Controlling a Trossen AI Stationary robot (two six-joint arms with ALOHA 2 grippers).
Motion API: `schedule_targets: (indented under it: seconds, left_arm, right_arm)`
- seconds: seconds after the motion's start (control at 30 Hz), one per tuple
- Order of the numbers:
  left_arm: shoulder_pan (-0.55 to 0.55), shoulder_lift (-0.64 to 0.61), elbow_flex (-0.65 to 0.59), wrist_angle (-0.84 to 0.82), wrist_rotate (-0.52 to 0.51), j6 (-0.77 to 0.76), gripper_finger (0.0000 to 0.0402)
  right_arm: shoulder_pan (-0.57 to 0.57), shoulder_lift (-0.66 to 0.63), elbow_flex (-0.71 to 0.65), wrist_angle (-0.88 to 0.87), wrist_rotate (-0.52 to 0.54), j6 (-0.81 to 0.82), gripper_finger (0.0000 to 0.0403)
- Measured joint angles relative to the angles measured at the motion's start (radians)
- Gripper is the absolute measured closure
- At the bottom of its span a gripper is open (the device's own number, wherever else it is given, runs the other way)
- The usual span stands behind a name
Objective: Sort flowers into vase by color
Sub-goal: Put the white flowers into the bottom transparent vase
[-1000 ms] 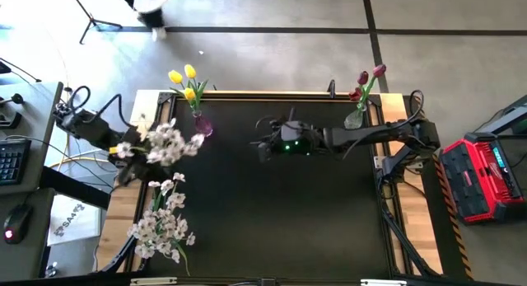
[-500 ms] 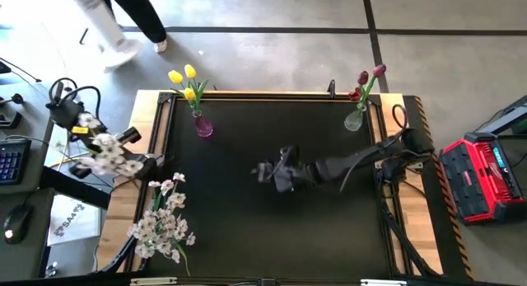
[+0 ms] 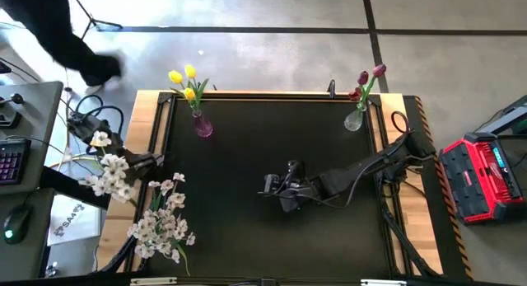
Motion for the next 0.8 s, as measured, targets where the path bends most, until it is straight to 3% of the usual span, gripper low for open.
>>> schedule_targets:
  seconds: [0.47,0.8]
  left_arm:
    - [-0.065,0.001,-0.197,0.304,0.022,-0.085,0.0401]
    - [-0.124,0.001,-0.290,0.312,-0.034,-0.020,0.0401]
  right_arm:
    - [-0.004,0.000,0.000,-0.032,-0.085,0.010,0.0231]
    - [-0.004,0.000,0.000,-0.062,-0.128,0.010,0.0231]
